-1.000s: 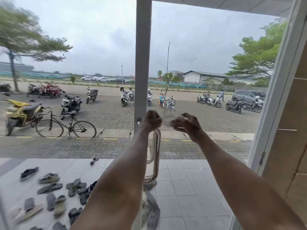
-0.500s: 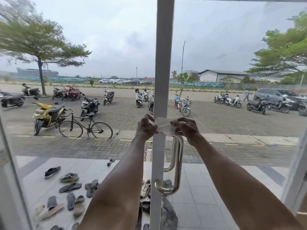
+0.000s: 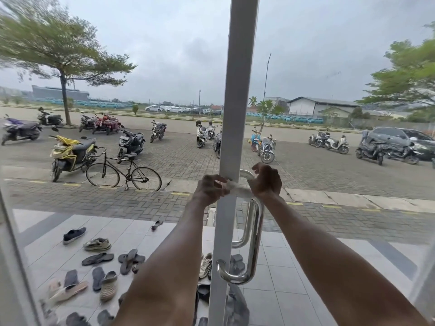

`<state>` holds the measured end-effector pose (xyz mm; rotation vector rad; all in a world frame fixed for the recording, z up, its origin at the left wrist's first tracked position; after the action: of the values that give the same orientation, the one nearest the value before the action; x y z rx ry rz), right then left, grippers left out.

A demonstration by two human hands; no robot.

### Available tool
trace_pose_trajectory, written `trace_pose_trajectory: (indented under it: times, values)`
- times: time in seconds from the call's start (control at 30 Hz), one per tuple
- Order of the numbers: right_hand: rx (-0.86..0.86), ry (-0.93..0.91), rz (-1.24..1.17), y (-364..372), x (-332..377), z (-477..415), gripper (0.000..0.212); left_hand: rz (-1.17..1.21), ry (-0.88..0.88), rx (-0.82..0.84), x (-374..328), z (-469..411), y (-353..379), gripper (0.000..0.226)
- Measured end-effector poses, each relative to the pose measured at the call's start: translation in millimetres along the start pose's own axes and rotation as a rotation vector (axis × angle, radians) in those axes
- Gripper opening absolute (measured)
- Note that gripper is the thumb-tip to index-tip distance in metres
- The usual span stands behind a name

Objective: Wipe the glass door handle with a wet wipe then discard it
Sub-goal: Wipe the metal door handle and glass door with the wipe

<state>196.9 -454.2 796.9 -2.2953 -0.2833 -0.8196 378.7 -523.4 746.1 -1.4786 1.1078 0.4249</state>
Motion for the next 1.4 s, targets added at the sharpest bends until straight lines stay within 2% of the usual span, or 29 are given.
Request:
trace_pose_trajectory:
  times: [0.1, 0.13, 0.23, 0.3, 0.43, 0.53, 0.8, 0.93, 1.07, 1.4]
  values:
    - [-0.082, -0.142, -0.032, 0.9, 23.1, 4.8, 0.017, 0.006, 0.015, -0.025, 3.7, 2.3, 2.7, 0.032]
    - [-0.04, -0.151, -0.045, 7.4, 28.0, 5.5, 0.014, 0.017, 0.006, -0.03, 4.4, 2.8, 2.9, 0.031]
    - [0.16, -0.125, 0.025, 34.9, 33.8, 10.3, 0.03, 0.029, -0.034, -0.029, 6.9, 1.7, 2.9, 0.03]
    - [0.198, -0.141, 0.065, 44.4, 34.5, 14.6, 0.03, -0.05, -0.057, -0.048, 10.3, 0.1, -0.2, 0.027]
    - [0.187, -0.204, 0.074, 44.0, 33.3, 20.2, 0.031, -0.155, -0.073, -0.152, 13.7, -0.8, -16.0, 0.045]
    - [0.183, -0.257, 0.107, 35.0, 26.9, 24.3, 0.034, -0.166, -0.028, -0.235, 4.8, -4.6, -23.8, 0.044]
    - [0.177, -0.358, 0.191, 44.8, 44.1, 32.0, 0.032, -0.148, 0.049, -0.207, -6.4, -17.5, -12.2, 0.044]
    - [0.214, -0.399, 0.373, 69.3, 67.7, 30.2, 0.017, -0.192, 0.033, -0.222, 5.6, -16.3, -13.5, 0.047]
    - [0.231, -0.485, 0.542, 78.9, 69.2, 43.3, 0.022, -0.237, 0.027, -0.232, 8.8, -21.9, -24.4, 0.045]
    - [0.204, -0.567, 0.565, 51.7, 48.6, 59.2, 0.024, -0.28, 0.06, -0.307, -13.4, -30.6, -17.0, 0.038]
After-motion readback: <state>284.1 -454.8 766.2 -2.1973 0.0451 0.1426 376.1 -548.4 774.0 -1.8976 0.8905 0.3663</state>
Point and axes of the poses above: each hand's wrist, its own z-axis away from the middle knuckle, its own y-axis out of the palm, x = y × z, the point moved 7 cm from there along -z, towards the middle knuckle, and after that the axes turned 10 degrees about -z, right-handed, at the moved point
